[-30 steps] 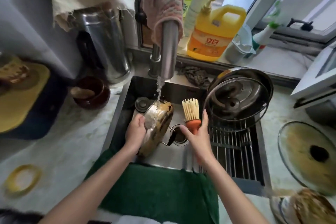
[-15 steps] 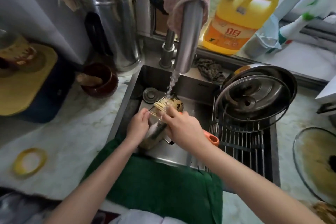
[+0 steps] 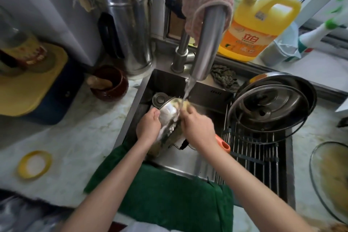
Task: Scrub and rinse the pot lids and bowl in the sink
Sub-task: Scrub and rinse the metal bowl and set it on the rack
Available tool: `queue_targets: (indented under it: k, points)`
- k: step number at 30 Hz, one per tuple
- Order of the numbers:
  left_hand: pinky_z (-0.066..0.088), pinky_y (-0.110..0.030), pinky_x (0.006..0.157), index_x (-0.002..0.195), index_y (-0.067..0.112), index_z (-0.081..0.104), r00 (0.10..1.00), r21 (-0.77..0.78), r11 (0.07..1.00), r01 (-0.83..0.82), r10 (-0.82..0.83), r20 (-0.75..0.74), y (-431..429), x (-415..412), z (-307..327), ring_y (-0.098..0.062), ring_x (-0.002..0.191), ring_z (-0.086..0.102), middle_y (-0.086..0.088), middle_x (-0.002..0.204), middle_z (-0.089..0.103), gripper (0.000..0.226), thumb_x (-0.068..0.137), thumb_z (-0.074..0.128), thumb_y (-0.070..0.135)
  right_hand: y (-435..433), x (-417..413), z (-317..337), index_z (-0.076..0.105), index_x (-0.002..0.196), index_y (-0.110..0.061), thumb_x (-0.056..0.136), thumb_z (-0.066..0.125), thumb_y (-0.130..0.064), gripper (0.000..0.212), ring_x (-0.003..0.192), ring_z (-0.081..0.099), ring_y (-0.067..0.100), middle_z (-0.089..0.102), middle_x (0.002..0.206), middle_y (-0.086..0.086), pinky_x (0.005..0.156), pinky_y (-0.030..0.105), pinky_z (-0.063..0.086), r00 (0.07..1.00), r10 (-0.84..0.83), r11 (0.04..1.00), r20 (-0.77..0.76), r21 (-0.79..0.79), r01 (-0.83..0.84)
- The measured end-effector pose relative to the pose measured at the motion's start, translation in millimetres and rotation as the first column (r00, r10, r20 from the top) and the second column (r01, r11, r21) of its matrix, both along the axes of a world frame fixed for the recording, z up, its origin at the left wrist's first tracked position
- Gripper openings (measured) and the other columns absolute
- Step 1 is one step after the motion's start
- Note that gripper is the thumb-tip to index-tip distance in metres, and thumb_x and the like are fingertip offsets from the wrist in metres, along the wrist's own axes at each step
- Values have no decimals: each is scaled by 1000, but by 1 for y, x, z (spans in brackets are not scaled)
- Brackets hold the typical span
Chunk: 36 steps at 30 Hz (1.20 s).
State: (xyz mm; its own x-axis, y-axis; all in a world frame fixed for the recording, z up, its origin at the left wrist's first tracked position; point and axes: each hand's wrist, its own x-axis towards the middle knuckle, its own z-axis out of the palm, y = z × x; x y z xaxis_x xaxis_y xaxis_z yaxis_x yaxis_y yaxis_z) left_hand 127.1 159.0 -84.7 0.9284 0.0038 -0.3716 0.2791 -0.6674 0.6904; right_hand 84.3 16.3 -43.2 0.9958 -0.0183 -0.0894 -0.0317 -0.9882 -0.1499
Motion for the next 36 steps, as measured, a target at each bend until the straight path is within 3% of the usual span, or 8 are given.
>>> queue_targets:
  k: [3, 7, 12, 16, 20, 27, 30, 36]
  points:
    - [33, -30, 59, 86, 20, 52, 1000, 5, 1000, 16, -16, 6, 0, 6, -1, -21, 76, 54, 2, 80, 56, 26, 102, 32, 27, 12, -17, -6, 57, 129, -26, 83, 63, -21, 47, 49, 60, 29, 58, 128, 5, 38, 29, 41, 972, 235, 972, 29, 3, -235]
    - [35, -30, 61, 88, 20, 51, 1000, 1, 1000, -14, 14, -10, -1, 7, -3, -19, 77, 53, 3, 82, 55, 28, 103, 29, 29, 12, 7, -11, 40, 143, -28, 93, 47, -26, 50, 74, 66, 37, 46, 142, 6, 61, 39, 53, 973, -225, 966, -41, 118, 229]
    - [33, -31, 62, 85, 17, 50, 995, 9, 995, -99, 99, 3, 3, 12, -7, -22, 75, 53, 0, 79, 55, 31, 103, 28, 30, 53, -24, -19, 40, 141, -33, 88, 56, -25, 56, 52, 62, 28, 45, 145, 10, 40, 30, 47, 1000, -8, 989, 26, 146, 4]
    - [34, -31, 58, 78, 16, 47, 993, -57, 991, -120, 118, -25, 1, 11, -12, -21, 70, 51, -1, 73, 51, 34, 103, 27, 29, 34, 8, -22, 18, 151, -33, 96, 42, -23, 61, 84, 64, 35, 35, 146, 7, 66, 37, 49, 941, -314, 934, -125, 138, 330]
    - [46, -37, 74, 83, 14, 51, 968, -205, 948, -242, 221, -123, 6, 6, -25, -23, 80, 56, -4, 82, 57, 31, 102, 29, 26, 74, -44, -32, 35, 145, -35, 91, 51, -28, 57, 62, 65, 30, 47, 142, 11, 50, 33, 50, 989, -128, 963, -70, 228, 140]
    - [34, -28, 56, 76, 15, 42, 988, -258, 954, -152, 147, -37, -2, -5, -22, -12, 64, 46, 3, 70, 46, 30, 103, 33, 27, 13, 35, -26, 29, 148, -30, 96, 39, -28, 52, 95, 62, 37, 41, 143, 7, 74, 38, 48, 961, -232, 958, -149, 135, 252]
    - [33, -29, 49, 85, 11, 48, 993, -189, 977, -94, 105, 50, -3, -16, -25, -13, 58, 49, 3, 67, 51, 33, 98, 43, 41, 20, 13, -11, 28, 147, -28, 93, 45, -26, 57, 83, 66, 35, 49, 137, 6, 65, 37, 51, 994, 36, 988, -108, 153, -19]
    - [33, -28, 42, 81, 10, 49, 973, -130, 992, 5, 25, 231, -8, -24, -29, -16, 49, 47, -1, 59, 52, 38, 88, 55, 48, -32, 76, -3, 56, 127, -26, 91, 45, -29, 38, 99, 64, 28, 58, 128, -4, 69, 34, 45, 978, 86, 974, -192, -191, -124]
